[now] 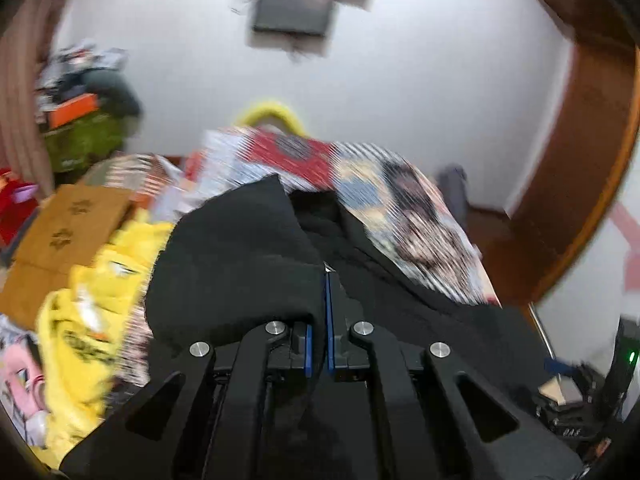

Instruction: Fold large clothes

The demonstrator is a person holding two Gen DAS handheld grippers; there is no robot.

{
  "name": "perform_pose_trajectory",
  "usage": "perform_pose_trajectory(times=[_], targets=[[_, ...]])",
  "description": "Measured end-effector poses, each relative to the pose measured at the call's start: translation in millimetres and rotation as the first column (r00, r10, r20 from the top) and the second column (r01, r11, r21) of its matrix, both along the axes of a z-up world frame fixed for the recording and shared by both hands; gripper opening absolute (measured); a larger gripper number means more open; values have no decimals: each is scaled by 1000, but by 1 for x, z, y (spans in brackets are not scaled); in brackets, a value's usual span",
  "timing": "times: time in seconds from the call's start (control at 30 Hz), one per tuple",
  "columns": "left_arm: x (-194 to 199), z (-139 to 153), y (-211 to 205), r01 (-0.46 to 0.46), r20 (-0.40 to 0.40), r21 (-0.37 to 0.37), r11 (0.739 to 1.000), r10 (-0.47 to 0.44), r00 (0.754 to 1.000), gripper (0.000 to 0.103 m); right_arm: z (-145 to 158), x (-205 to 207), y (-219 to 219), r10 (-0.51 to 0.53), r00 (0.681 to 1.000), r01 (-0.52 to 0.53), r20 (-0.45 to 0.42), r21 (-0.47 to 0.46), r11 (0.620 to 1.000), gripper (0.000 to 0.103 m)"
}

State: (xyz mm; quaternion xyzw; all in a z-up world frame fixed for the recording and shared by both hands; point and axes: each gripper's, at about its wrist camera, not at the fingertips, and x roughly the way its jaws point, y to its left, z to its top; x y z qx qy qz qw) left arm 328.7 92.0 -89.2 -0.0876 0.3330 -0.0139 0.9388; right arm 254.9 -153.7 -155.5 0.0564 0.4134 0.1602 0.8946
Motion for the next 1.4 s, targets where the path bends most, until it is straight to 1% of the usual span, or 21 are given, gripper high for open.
perform_pose_trajectory(times=[0.07,0.13,0.17,0.2,0.27,0.33,0.43,0.5,0.53,0.63,0.7,0.77,0.83,0.9,0.97,1.1,1.13,1.17,1.2,1.27,1.4], targets=[[7,-25,-31,76,-63,4,997,-76,995,3,-3,1,-9,-7,1000,7,-9,-1,1000,103],[12,-46,-58,129,-120,6,992,-127,985,3,-7,2,-16,-14,1000,14,-22,-5,1000,103],[14,-64,-73,165,-167,4,986,-162,973,4,-9,2,-19,-17,1000,17,-26,-6,1000,103],[15,-75,-84,186,-197,1,983,-182,963,4,-10,2,-23,-21,999,21,-31,-8,1000,103],[15,-101,-103,233,-266,-12,972,-228,937,4,-13,1,-28,-24,999,24,-41,-12,1000,103],[8,-124,-121,273,-315,3,962,-258,913,4,-16,-1,-31,-24,998,23,-49,-22,999,103],[-2,-137,-138,313,-363,54,948,-274,891,4,-20,-4,-32,-19,998,16,-59,-44,999,103],[-4,-137,-139,323,-373,59,945,-279,885,5,-22,-6,-32,-12,998,9,-64,-56,998,103],[-7,-137,-139,329,-379,49,943,-288,880,6,-22,-8,-31,-7,998,3,-65,-62,998,103],[-15,-131,-135,339,-384,15,941,-308,870,24,-22,-10,-27,8,998,-13,-66,-79,997,103],[-21,-123,-127,341,-377,20,940,-309,873,51,-19,-12,-24,20,998,-25,-59,-87,996,103],[-30,-110,-118,340,-354,37,940,-306,884,58,-14,-14,-17,33,998,-37,-45,-94,995,103],[-36,-98,-108,335,-329,60,940,-298,896,60,-8,-15,-9,50,998,-52,-28,-99,994,103],[-44,-82,-91,308,-295,92,947,-269,917,69,-4,-16,0,66,998,-67,-14,-106,992,103],[-52,-67,-69,266,-253,117,957,-230,940,71,1,-15,11,93,996,-92,1,-115,989,103],[-60,-50,-25,183,-219,169,968,-144,965,74,7,-13,43,169,985,-165,20,-136,977,103],[-62,-49,-15,162,-212,182,970,-122,970,76,7,-12,53,190,982,-186,19,-144,972,103],[-64,-47,0,129,-203,202,971,-87,975,82,7,-11,60,206,978,-201,19,-149,968,103],[-67,-46,10,106,-196,216,971,-64,978,84,6,-9,72,232,973,-227,16,-154,962,103],[-69,-48,29,69,-195,241,968,-21,980,84,2,-5,91,273,962,-269,4,-165,949,103],[-75,-61,63,17,-221,239,971,37,975,84,-11,4,129,350,936,-348,-29,-209,914,103]])
